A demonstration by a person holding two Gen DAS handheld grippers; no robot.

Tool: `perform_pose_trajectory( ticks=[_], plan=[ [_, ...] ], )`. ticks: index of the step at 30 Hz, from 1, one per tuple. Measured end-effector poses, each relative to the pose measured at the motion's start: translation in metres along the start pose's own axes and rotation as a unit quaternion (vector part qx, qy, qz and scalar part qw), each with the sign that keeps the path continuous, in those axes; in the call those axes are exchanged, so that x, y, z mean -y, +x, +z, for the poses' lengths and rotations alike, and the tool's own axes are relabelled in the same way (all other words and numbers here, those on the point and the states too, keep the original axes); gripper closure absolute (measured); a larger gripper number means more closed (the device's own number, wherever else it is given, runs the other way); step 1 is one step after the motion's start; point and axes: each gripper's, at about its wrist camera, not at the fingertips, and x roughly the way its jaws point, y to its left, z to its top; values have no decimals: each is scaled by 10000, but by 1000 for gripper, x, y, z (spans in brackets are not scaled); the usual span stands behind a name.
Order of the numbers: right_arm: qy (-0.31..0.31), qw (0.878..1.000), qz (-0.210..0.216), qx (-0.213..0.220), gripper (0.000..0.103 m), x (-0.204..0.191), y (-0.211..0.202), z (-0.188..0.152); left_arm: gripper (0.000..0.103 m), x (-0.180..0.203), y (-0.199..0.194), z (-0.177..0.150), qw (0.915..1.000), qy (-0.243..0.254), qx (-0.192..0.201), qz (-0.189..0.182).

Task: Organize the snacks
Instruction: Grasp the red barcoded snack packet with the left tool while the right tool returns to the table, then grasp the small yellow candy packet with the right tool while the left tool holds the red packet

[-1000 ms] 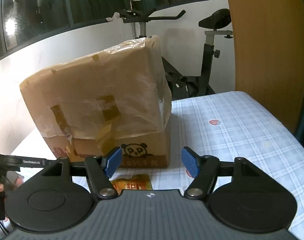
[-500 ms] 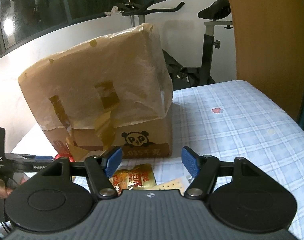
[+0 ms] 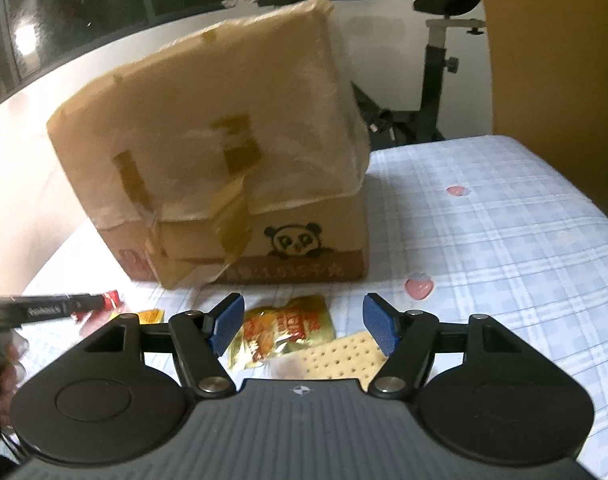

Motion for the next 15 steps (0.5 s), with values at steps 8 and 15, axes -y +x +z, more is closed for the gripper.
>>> perform_pose_trajectory(
  ticks=[8, 15],
  plan=[
    [-1039, 9907, 741, -478, 34, -54, 37, -4, 84, -16, -22, -11, 9998, -139, 103, 41],
    [-2866, 9440, 1442, -769, 34, -122, 83, -6, 84, -36, -31, -15, 9989, -404, 215, 85]
  ],
)
